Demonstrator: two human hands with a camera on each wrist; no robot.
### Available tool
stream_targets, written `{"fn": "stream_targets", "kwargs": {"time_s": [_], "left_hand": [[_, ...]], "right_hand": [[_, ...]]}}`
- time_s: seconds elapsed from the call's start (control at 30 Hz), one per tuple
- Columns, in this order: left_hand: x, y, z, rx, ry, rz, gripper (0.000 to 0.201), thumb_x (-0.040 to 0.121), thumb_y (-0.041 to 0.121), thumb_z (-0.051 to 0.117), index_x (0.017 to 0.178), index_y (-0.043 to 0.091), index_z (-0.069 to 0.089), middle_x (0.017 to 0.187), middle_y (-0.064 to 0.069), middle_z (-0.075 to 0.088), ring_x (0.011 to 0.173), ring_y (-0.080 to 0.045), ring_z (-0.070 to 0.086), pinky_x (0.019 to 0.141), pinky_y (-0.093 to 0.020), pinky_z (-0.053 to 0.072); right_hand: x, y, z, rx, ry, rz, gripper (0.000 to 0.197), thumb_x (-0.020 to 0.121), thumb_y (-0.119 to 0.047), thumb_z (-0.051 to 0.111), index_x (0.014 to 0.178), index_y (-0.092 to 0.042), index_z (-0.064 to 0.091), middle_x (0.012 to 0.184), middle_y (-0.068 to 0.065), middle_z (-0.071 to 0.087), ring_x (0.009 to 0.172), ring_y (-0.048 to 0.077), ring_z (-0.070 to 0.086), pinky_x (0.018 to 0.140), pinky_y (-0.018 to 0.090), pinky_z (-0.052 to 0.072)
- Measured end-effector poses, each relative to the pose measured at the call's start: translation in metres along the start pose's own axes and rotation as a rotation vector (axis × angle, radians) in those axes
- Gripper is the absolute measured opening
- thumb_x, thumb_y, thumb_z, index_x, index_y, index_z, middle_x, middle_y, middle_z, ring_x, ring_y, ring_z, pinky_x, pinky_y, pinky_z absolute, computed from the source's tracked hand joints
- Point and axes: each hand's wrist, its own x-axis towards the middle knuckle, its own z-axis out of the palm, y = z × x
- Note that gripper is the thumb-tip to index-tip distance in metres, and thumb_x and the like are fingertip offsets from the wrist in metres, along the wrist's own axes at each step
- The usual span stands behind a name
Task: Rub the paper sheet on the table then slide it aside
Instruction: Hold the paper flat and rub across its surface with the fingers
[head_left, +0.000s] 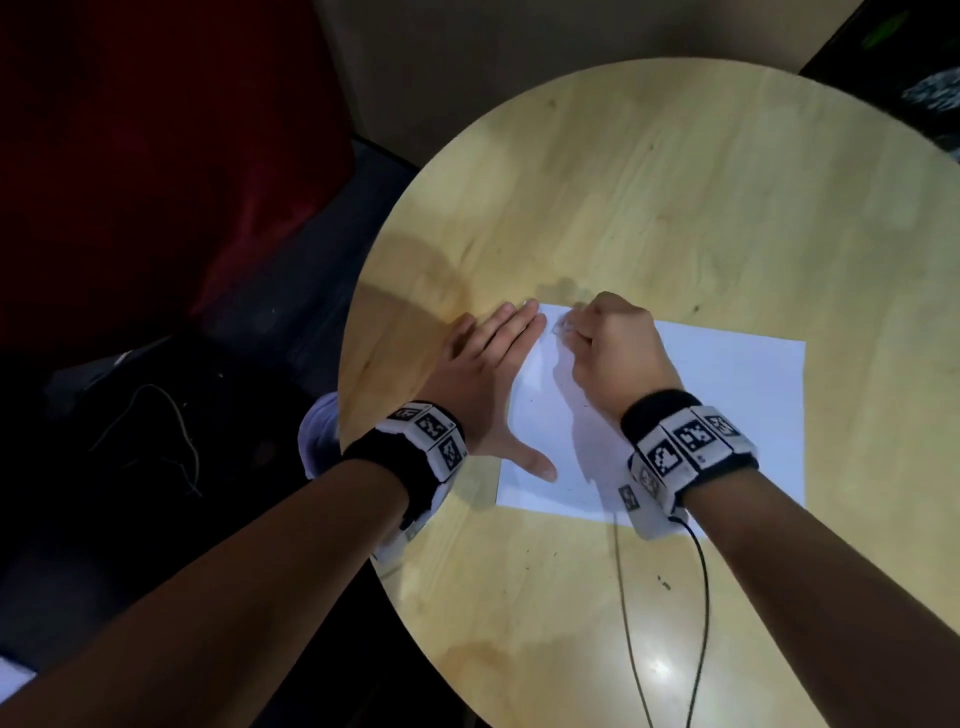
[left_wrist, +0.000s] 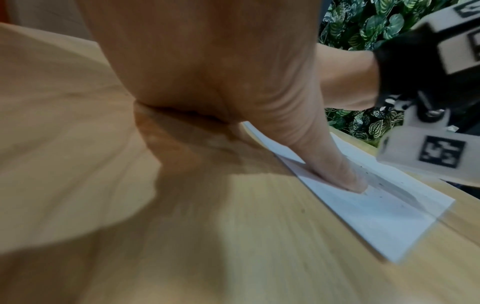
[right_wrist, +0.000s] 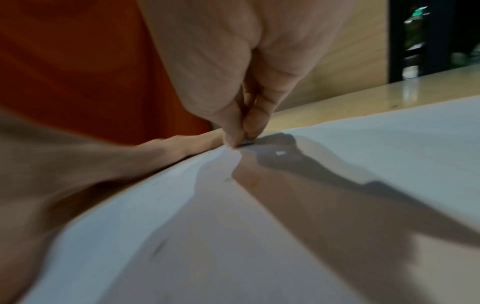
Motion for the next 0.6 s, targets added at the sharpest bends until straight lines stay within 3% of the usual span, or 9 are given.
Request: {"fn": "stream_targets", "kwargs": {"time_s": [0.13,0.2,0.27,0.33,0.4,0.5,0.6], "left_hand": [[-0.001,-0.002,0.0,-0.048,-0.009,0.002,0.16,0.045,0.097,0.066,0.162,0.021,-0.01,0.169,0.007,-0.02,0.154,-0.011,-0.02,0.123,-0.043,-0.014],[-0.001,-0.003,0.001,-0.056,0.001,0.01,0.159,0.045,0.097,0.066,0.162,0.02,-0.009,0.169,0.006,-0.019,0.154,-0.011,-0.019,0.123,-0.043,-0.013],[0.0,-0.002,0.0,-0.048,-0.004,0.008,0.159,0.045,0.096,0.068,0.162,0.02,-0.009,0.169,0.006,-0.018,0.154,-0.012,-0.018,0.123,-0.042,-0.014],[0.0,-0.002,-0.002,-0.047,-0.012,0.005,0.159,0.045,0.096,0.068,0.163,0.021,-0.009,0.169,0.006,-0.017,0.155,-0.012,-0.017,0.122,-0.041,-0.015],[0.0,-0.002,-0.001,-0.039,-0.006,0.003,0.16,0.044,0.097,0.067,0.163,0.021,-0.009,0.169,0.006,-0.017,0.155,-0.012,-0.017,0.122,-0.042,-0.014],[0.0,-0.001,0.001,-0.036,0.005,0.001,0.159,0.044,0.097,0.066,0.163,0.02,-0.007,0.17,0.006,-0.016,0.155,-0.012,-0.016,0.122,-0.041,-0.015],[-0.001,-0.001,0.001,-0.022,-0.001,0.008,0.159,0.045,0.098,0.064,0.162,0.02,-0.009,0.169,0.006,-0.018,0.154,-0.013,-0.018,0.123,-0.044,-0.014]], "right_hand": [[-0.072,-0.013,0.002,-0.005,-0.229,-0.093,0.012,0.088,-0.003,0.055,0.092,-0.004,0.067,0.092,0.011,0.059,0.084,0.03,0.056,0.07,0.028,0.044],[-0.089,-0.015,-0.004,0.054,-0.298,-0.177,0.012,0.082,-0.002,0.06,0.087,-0.008,0.07,0.087,0.006,0.059,0.078,0.025,0.061,0.066,0.027,0.048],[-0.056,-0.002,-0.004,0.033,-0.23,-0.216,0.01,0.078,0.001,0.064,0.079,-0.007,0.069,0.079,0.005,0.057,0.069,0.026,0.06,0.059,0.027,0.045],[-0.013,0.009,-0.003,0.009,-0.082,-0.101,0.01,0.084,-0.001,0.06,0.077,-0.006,0.066,0.075,0.002,0.051,0.066,0.025,0.056,0.058,0.025,0.038],[0.004,0.007,-0.003,0.019,-0.003,-0.053,0.013,0.084,0.002,0.059,0.078,-0.004,0.069,0.076,0.006,0.053,0.064,0.027,0.055,0.059,0.025,0.04],[-0.044,-0.011,0.004,0.029,-0.084,-0.137,0.009,0.077,0.008,0.06,0.076,-0.001,0.064,0.077,0.017,0.057,0.066,0.033,0.059,0.061,0.032,0.047],[-0.093,-0.022,-0.001,0.078,-0.262,-0.215,0.015,0.081,-0.005,0.053,0.08,-0.008,0.067,0.084,0.006,0.058,0.073,0.024,0.06,0.067,0.031,0.049]]}}
